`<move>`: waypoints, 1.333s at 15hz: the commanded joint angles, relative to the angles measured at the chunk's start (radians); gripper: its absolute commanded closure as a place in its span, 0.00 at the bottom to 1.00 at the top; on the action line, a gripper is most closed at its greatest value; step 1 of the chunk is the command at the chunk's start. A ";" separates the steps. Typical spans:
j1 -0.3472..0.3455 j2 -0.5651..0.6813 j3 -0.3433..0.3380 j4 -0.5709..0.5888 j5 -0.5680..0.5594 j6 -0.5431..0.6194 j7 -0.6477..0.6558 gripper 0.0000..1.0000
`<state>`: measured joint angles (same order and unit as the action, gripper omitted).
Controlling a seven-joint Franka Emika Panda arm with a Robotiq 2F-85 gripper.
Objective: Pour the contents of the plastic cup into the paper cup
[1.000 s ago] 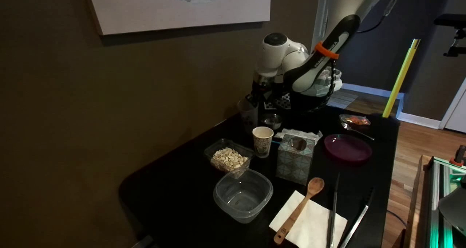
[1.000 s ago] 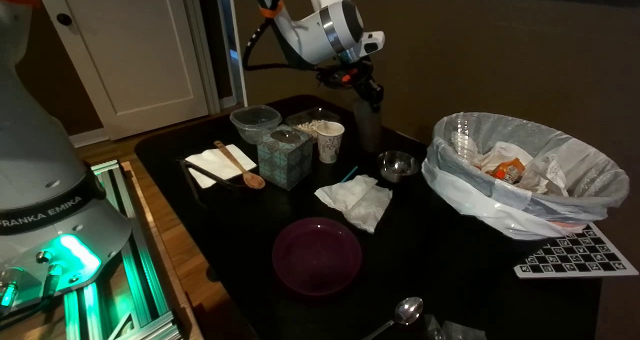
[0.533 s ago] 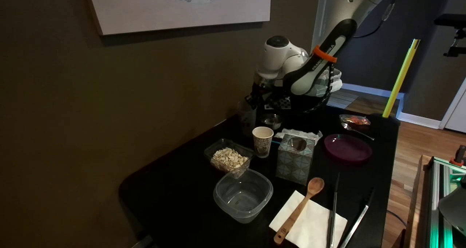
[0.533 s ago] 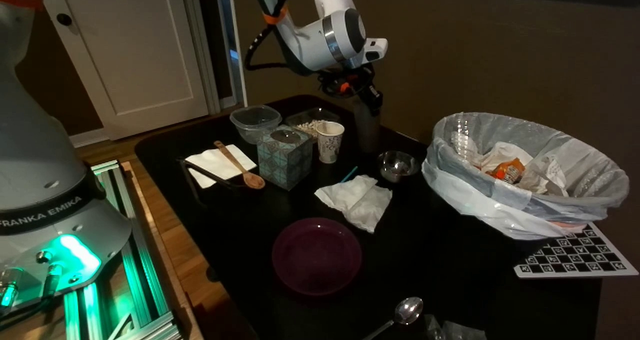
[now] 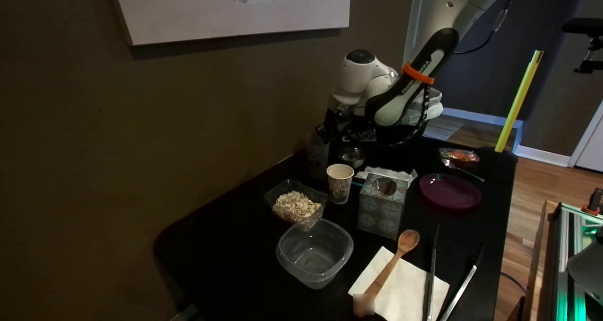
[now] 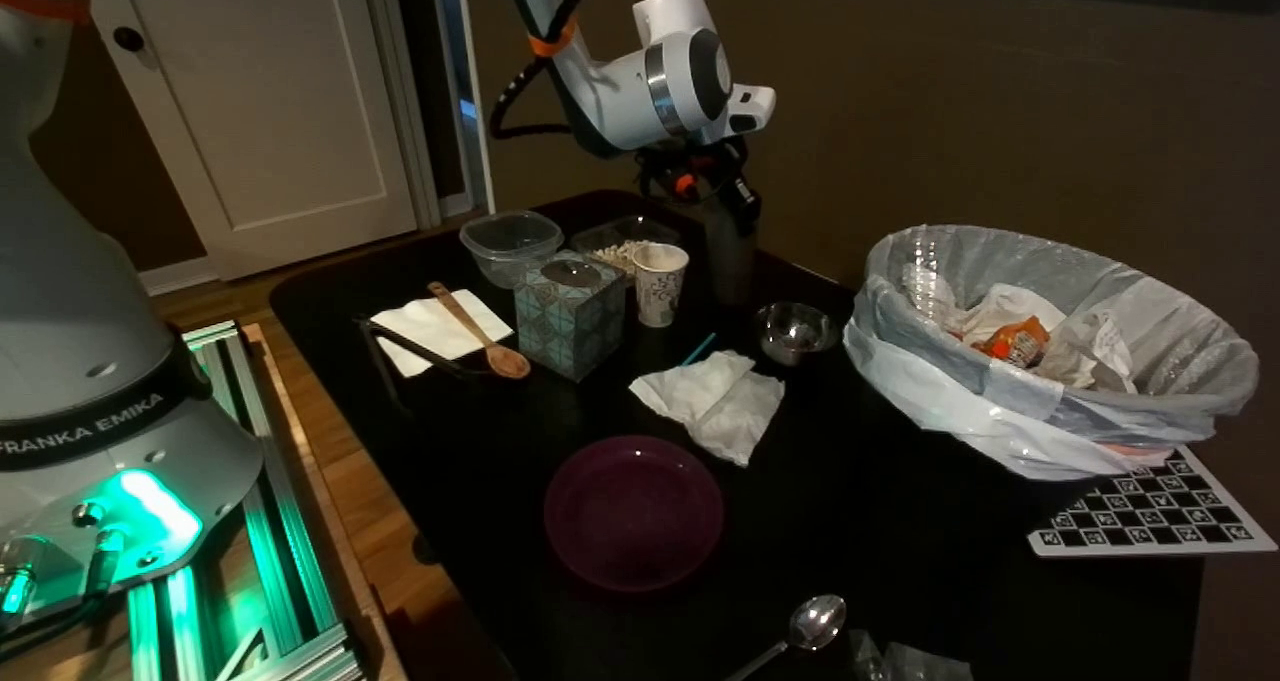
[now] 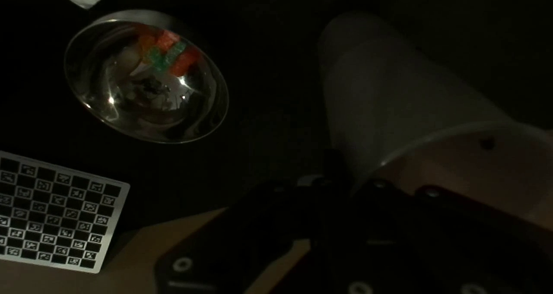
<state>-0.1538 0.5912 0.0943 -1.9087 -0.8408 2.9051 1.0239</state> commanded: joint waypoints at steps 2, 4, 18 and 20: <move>-0.013 0.027 0.003 0.012 0.014 0.068 0.033 0.98; -0.015 0.032 0.004 0.011 0.014 0.080 0.037 0.98; -0.034 0.037 0.017 0.025 0.011 0.069 0.022 0.32; -0.036 0.030 0.019 0.037 0.010 0.064 0.013 0.17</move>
<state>-0.1845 0.6201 0.1116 -1.8912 -0.8299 2.9603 1.0470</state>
